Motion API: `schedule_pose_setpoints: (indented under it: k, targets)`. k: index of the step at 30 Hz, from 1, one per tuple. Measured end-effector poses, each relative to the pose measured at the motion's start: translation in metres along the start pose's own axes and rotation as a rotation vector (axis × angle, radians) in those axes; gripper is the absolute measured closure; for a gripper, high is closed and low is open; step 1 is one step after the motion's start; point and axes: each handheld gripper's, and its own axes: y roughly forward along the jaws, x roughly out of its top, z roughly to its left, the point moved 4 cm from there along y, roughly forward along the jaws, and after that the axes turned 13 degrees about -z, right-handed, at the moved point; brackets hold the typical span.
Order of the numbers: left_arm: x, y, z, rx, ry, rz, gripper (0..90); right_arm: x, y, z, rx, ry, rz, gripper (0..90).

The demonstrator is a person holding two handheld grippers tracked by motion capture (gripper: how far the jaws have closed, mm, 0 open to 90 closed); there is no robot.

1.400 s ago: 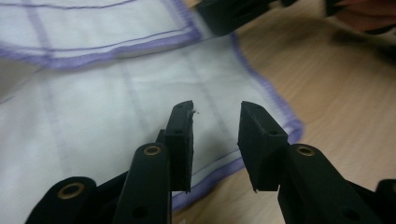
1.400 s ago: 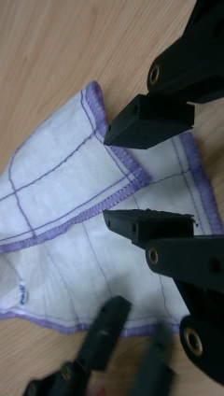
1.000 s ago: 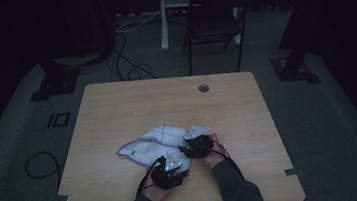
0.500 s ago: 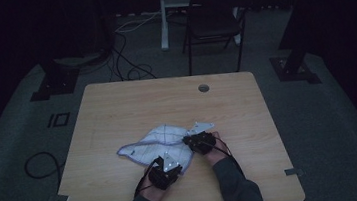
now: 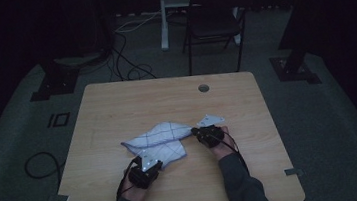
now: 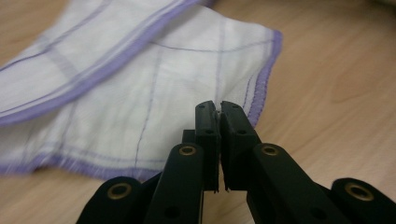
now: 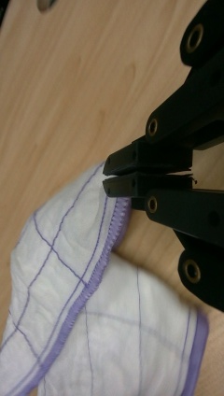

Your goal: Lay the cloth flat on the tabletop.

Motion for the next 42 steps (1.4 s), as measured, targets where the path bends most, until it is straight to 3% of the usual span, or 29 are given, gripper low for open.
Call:
schedule_pose_setpoints:
  k: [5, 12, 20, 23, 32, 37, 39, 42]
  targets:
    - [0.007, -0.018, 0.018, 0.055, -0.014, -0.042, 87.1, 0.009, -0.007, -0.010, -0.039, -0.003, -0.020, 88.7]
    - [0.016, -0.042, 0.043, 0.095, -0.071, -0.103, 87.3, 0.015, -0.016, -0.026, -0.088, 0.000, -0.025, 88.8]
    - [0.011, -0.055, 0.068, 0.159, -0.110, -0.115, 87.4, 0.025, -0.024, -0.041, -0.132, -0.023, -0.021, 88.8]
    - [0.006, -0.054, 0.074, 0.167, -0.127, -0.095, 87.4, 0.027, -0.027, -0.049, -0.153, -0.019, -0.016, 88.8]
    - [-0.005, -0.043, 0.078, 0.169, -0.136, -0.025, 87.3, 0.026, -0.031, -0.066, -0.206, -0.013, 0.011, 88.8]
    - [-0.006, -0.039, 0.074, 0.169, -0.111, -0.001, 85.9, 0.021, -0.027, -0.066, -0.185, -0.018, 0.037, 87.6]
    - [-0.007, -0.038, 0.074, 0.177, -0.111, 0.007, 82.6, 0.019, -0.025, -0.064, -0.175, -0.016, 0.042, 78.3]
    - [-0.006, -0.040, 0.074, 0.181, -0.119, 0.001, 77.0, 0.018, -0.027, -0.059, -0.155, -0.018, 0.040, 72.3]
